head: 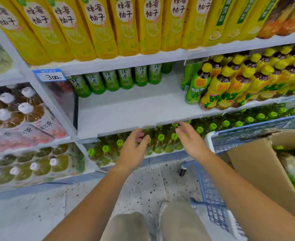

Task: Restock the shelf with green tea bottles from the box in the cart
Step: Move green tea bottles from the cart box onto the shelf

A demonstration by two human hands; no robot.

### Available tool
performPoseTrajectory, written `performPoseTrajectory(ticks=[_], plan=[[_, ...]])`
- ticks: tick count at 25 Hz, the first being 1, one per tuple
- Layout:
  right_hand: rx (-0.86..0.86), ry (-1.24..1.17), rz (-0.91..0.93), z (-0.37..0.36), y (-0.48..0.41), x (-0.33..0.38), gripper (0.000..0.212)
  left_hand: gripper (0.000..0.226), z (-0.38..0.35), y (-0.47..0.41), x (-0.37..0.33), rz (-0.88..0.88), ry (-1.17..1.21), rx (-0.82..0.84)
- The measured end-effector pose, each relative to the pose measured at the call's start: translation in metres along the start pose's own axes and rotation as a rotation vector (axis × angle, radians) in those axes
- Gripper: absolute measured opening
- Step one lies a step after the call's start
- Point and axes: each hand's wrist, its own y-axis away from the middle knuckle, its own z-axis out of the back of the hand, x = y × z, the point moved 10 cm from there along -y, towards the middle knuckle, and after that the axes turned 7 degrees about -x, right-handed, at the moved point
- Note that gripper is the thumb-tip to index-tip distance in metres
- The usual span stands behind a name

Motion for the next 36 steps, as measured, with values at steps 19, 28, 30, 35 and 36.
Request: performPoseTrajectory(ticks=[19, 28, 30, 35, 36], plan=[[-0.465, -0.061, -0.216, 0.243, 0.261, -0.009, 0.061, 0.044, -0.139, 0.188, -0.172, -0.152, -0.041, 0.429], [-0.476, -0.03, -0.293, 0.386, 0.267, -0.107, 0.06, 0.049, -0.297, 0.23, -0.222, -0.172, -0.085, 0.499], [-0.444, -0.014, -0.304, 0.42, 0.255, -0.131, 0.057, 0.052, -0.335, 0.233, -0.221, -0.132, -0.094, 0.484], [-0.314, 0.103, -0.323, 0.489, 0.224, -0.188, 0.057, 0.058, -0.423, 0.231, -0.201, -0.047, -0.213, 0.456], [-0.286, 0.13, -0.332, 0.499, 0.218, -0.199, 0.058, 0.06, -0.439, 0.229, -0.197, -0.038, -0.248, 0.461]])
